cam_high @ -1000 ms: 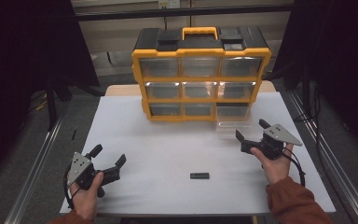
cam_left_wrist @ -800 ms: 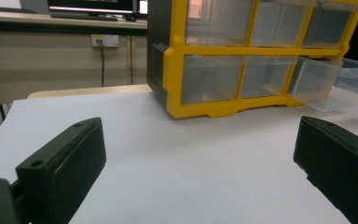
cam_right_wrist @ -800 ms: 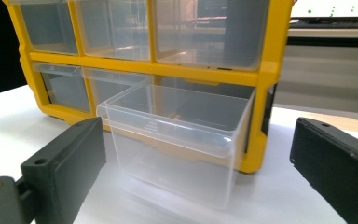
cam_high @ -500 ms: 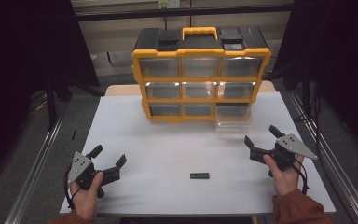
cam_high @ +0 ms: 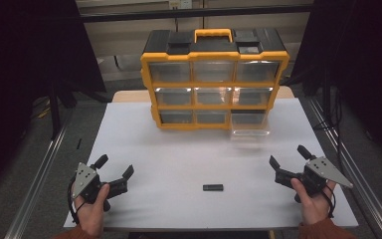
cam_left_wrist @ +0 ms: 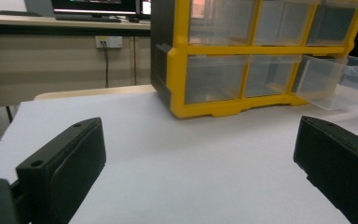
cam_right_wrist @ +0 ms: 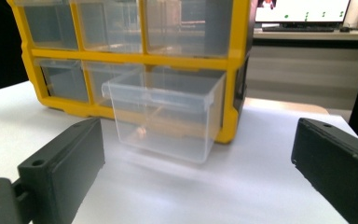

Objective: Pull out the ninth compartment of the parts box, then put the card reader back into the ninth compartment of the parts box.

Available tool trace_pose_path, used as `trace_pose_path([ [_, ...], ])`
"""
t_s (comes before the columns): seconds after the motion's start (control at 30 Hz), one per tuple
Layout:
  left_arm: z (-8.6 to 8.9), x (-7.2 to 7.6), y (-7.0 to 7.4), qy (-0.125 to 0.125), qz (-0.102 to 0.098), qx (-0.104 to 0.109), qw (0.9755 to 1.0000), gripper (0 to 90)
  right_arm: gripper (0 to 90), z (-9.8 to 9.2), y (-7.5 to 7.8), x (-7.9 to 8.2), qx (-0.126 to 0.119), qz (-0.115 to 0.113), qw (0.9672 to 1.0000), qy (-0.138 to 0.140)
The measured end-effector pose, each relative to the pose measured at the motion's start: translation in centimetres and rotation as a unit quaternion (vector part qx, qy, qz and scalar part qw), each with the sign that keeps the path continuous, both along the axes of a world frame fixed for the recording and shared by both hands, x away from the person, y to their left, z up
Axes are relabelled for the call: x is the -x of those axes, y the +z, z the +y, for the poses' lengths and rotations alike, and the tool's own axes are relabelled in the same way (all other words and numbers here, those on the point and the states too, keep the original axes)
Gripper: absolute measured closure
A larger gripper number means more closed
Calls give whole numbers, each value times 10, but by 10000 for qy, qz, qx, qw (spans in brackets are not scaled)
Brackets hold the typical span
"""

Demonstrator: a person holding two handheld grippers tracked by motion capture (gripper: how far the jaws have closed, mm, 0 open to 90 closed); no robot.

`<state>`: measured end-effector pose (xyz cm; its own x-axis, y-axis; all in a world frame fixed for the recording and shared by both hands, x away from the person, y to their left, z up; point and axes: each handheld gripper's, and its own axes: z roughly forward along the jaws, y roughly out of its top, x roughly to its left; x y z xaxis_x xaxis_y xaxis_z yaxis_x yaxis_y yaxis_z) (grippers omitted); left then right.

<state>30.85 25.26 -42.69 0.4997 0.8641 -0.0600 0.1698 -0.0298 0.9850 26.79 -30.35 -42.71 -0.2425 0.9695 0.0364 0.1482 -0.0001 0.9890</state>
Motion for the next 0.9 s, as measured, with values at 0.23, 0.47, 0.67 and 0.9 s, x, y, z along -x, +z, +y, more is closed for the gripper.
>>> trace_pose_path([
  [0.23, 1, 4, 1, -13, -43, 41, 10000, 23, 13, -6, -3, 12, -25, 60, 9999, -85],
  [0.47, -1, 1, 0, 2, -21, 22, 10000, 23, 15, -6, -4, 8, -6, 113, 9999, -52],
  [0.67, -2, -1, -1, -69, 11, 25, 10000, 23, 14, -4, -3, 3, -14, 130, 9999, 111],
  [0.9, -1, -1, -1, -100, 42, 59, 9999, 23, 26, 0, -5, 0, -2, 327, 9984, 457],
])
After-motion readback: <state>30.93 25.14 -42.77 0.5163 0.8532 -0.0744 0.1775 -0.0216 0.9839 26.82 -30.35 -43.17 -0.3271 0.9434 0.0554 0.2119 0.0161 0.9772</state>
